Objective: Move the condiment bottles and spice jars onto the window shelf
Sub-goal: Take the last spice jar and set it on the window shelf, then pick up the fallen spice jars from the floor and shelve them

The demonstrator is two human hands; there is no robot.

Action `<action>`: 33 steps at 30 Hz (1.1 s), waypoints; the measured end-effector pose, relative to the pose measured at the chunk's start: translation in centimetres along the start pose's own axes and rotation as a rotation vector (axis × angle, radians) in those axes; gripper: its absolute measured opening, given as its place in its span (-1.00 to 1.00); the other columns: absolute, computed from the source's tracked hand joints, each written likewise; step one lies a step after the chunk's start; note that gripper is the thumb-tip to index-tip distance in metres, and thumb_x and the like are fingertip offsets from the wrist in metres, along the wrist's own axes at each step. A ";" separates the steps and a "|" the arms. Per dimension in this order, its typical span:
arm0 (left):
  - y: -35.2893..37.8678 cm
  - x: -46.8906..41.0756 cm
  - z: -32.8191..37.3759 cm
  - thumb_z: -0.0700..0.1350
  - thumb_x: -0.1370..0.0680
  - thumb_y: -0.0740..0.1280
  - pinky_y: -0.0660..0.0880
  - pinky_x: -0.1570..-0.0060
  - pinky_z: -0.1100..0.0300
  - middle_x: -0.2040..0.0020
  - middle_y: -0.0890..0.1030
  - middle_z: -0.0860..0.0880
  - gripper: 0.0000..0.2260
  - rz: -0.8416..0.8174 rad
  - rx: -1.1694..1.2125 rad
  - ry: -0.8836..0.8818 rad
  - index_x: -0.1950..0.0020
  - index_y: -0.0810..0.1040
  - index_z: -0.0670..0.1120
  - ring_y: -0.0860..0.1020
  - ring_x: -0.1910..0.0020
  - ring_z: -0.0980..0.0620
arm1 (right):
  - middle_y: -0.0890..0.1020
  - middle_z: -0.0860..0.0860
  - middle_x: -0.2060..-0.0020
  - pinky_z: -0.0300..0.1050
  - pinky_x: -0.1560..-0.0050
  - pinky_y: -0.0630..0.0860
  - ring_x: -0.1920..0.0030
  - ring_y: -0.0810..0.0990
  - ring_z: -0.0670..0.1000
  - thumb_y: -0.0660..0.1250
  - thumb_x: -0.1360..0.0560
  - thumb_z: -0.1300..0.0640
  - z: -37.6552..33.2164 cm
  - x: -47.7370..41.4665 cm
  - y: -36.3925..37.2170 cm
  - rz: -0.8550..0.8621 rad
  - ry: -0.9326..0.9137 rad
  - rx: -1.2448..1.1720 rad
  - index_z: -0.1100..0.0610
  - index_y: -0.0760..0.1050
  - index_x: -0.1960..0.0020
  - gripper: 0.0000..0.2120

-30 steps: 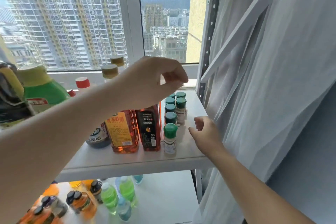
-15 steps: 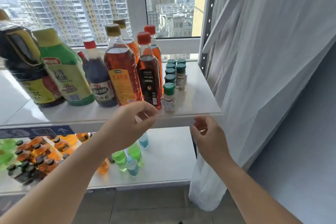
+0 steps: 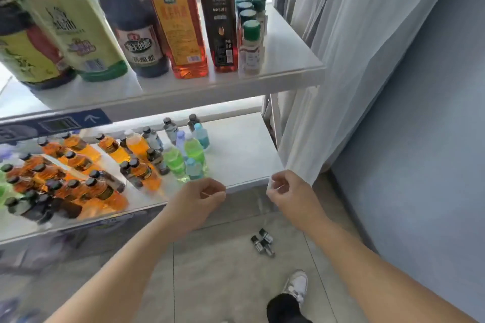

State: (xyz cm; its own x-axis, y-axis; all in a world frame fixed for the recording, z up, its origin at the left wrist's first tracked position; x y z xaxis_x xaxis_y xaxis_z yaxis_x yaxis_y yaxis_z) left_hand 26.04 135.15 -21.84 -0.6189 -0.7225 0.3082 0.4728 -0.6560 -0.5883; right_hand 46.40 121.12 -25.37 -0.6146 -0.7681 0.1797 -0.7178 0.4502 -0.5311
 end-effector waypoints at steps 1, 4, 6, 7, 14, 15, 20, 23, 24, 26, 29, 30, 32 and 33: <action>0.7 0.5 -1.2 -0.05 -0.58 0.43 0.45 0.21 0.43 0.07 0.71 0.10 -0.95 -0.026 0.005 -0.015 0.04 0.67 0.11 0.62 0.13 0.20 | 0.64 -0.12 0.05 -0.23 0.03 0.52 0.04 0.61 -0.12 0.44 -0.52 0.08 0.8 0.8 0.5 -0.009 0.015 0.027 -0.01 0.55 -0.15 -0.78; 2.8 1.9 -4.4 -0.02 -0.58 0.42 0.47 0.20 0.28 0.10 0.71 0.11 -0.95 -0.109 -0.021 -0.070 0.04 0.66 0.13 0.60 0.19 0.20 | 0.64 -0.13 0.06 -0.18 0.01 0.52 0.07 0.61 -0.14 0.45 -0.49 0.08 3.4 2.6 1.2 -0.031 0.070 0.082 -0.02 0.54 -0.13 -0.77; 4.3 2.5 -5.9 0.00 -0.58 0.40 0.46 0.26 0.31 0.08 0.69 0.13 -0.96 -0.168 -0.062 -0.098 0.01 0.65 0.13 0.59 0.20 0.20 | 0.65 -0.13 0.07 -0.16 0.00 0.54 0.08 0.62 -0.14 0.46 -0.48 0.08 5.0 3.2 1.5 -0.045 0.097 0.096 -0.03 0.55 -0.12 -0.77; 5.0 2.7 -6.5 0.00 -0.58 0.39 0.46 0.24 0.31 0.07 0.69 0.14 -0.96 -0.186 -0.080 -0.102 0.02 0.64 0.13 0.59 0.19 0.21 | 0.64 -0.14 0.07 -0.17 0.01 0.54 0.08 0.62 -0.14 0.46 -0.47 0.08 5.8 3.3 1.6 -0.055 0.112 0.106 -0.03 0.56 -0.11 -0.77; 10.3 1.6 -9.7 0.03 -0.58 0.38 0.49 0.17 0.27 0.08 0.68 0.16 -0.95 -0.267 -0.116 -0.209 0.01 0.63 0.15 0.61 0.13 0.19 | 0.64 -0.09 0.07 -0.16 0.00 0.56 0.07 0.62 -0.11 0.47 -0.46 0.10 12.5 2.2 3.2 -0.123 0.223 0.132 -0.01 0.56 -0.09 -0.77; 11.2 1.1 -10.1 0.02 -0.58 0.37 0.49 0.16 0.28 0.07 0.68 0.16 -0.95 -0.279 -0.119 -0.214 0.00 0.63 0.14 0.61 0.13 0.19 | 0.64 -0.10 0.08 -0.12 -0.03 0.58 0.07 0.62 -0.10 0.47 -0.45 0.10 13.7 1.9 3.8 -0.132 0.238 0.135 -0.01 0.56 -0.08 -0.78; 16.8 -2.0 -13.8 0.01 -0.57 0.38 0.45 0.16 0.30 0.05 0.66 0.18 -0.95 -0.331 -0.129 -0.232 0.00 0.63 0.14 0.58 0.13 0.24 | 0.63 -0.11 0.13 -0.01 -0.05 0.60 0.07 0.63 -0.07 0.46 -0.44 0.09 20.6 -0.3 7.3 -0.164 0.299 0.159 -0.04 0.54 -0.02 -0.82; 21.0 -4.5 -17.3 0.02 -0.58 0.37 0.45 0.13 0.33 0.01 0.66 0.18 -0.90 -0.364 -0.152 -0.223 -0.07 0.64 0.11 0.59 0.07 0.24 | 0.62 -0.11 0.13 -0.03 -0.03 0.60 0.08 0.62 -0.05 0.44 -0.45 0.09 25.6 -1.7 10.0 -0.186 0.322 0.175 -0.07 0.52 0.01 -0.84; 22.5 -5.4 -18.6 0.03 -0.58 0.36 0.45 0.14 0.33 0.00 0.65 0.18 -0.88 -0.375 -0.161 -0.222 -0.08 0.64 0.11 0.59 0.05 0.23 | 0.62 -0.11 0.13 -0.04 -0.03 0.59 0.07 0.62 -0.05 0.43 -0.45 0.09 27.5 -2.2 11.0 -0.193 0.325 0.189 -0.08 0.52 0.04 -0.85; 25.8 -7.5 -21.7 0.04 -0.58 0.35 0.45 0.15 0.33 -0.02 0.65 0.18 -0.87 -0.397 -0.171 -0.221 -0.10 0.63 0.11 0.59 0.04 0.23 | 0.63 -0.12 0.13 -0.03 -0.05 0.59 0.07 0.63 -0.05 0.42 -0.44 0.09 31.4 -3.6 13.1 -0.199 0.333 0.207 -0.11 0.50 0.11 -0.87; 31.2 -11.1 -27.1 0.04 -0.59 0.35 0.45 0.15 0.36 -0.05 0.64 0.17 -0.85 -0.430 -0.176 -0.228 -0.13 0.62 0.10 0.59 0.02 0.22 | 0.63 -0.15 0.14 -0.07 -0.05 0.59 0.07 0.63 -0.06 0.43 -0.46 0.08 37.9 -6.1 16.4 -0.164 0.375 0.195 -0.11 0.51 0.12 -0.87; 33.2 -12.3 -29.0 0.03 -0.59 0.35 0.46 0.13 0.37 -0.07 0.65 0.16 -0.83 -0.444 -0.185 -0.231 -0.15 0.62 0.08 0.59 0.00 0.20 | 0.63 -0.16 0.15 -0.08 -0.04 0.59 0.07 0.63 -0.05 0.43 -0.47 0.07 40.2 -6.9 17.6 -0.154 0.390 0.197 -0.10 0.53 0.10 -0.89; 37.3 -14.7 -32.8 0.00 -0.58 0.35 0.50 0.06 0.30 -0.09 0.65 0.11 -0.81 -0.480 -0.210 -0.234 -0.18 0.61 0.04 0.60 -0.03 0.13 | 0.62 -0.17 0.17 -0.08 -0.03 0.59 0.07 0.63 -0.03 0.43 -0.48 0.07 44.7 -8.4 20.1 -0.152 0.409 0.203 -0.09 0.54 0.06 -0.90; 39.3 -15.7 -34.6 -0.02 -0.58 0.36 0.51 0.03 0.25 -0.07 0.64 0.09 -0.79 -0.500 -0.219 -0.233 -0.19 0.61 0.01 0.60 -0.02 0.10 | 0.63 -0.17 0.17 -0.07 -0.04 0.60 0.06 0.64 -0.02 0.44 -0.48 0.07 47.0 -9.0 21.5 -0.154 0.418 0.211 -0.08 0.54 0.05 -0.89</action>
State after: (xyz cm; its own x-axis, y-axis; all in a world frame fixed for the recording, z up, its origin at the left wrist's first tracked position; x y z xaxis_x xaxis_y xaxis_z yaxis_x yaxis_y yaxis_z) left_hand 32.62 128.23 -75.66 -0.5677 -0.3823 0.7291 0.0032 -0.8867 -0.4624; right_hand 51.88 116.28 -77.27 -0.6160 -0.5503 0.5637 -0.7556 0.2102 -0.6204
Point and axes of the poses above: each hand's wrist, its own x-axis away from the middle knuckle, its own y-axis out of the palm, z = x × y, the point moved 7 cm from there along -x, towards the middle knuckle
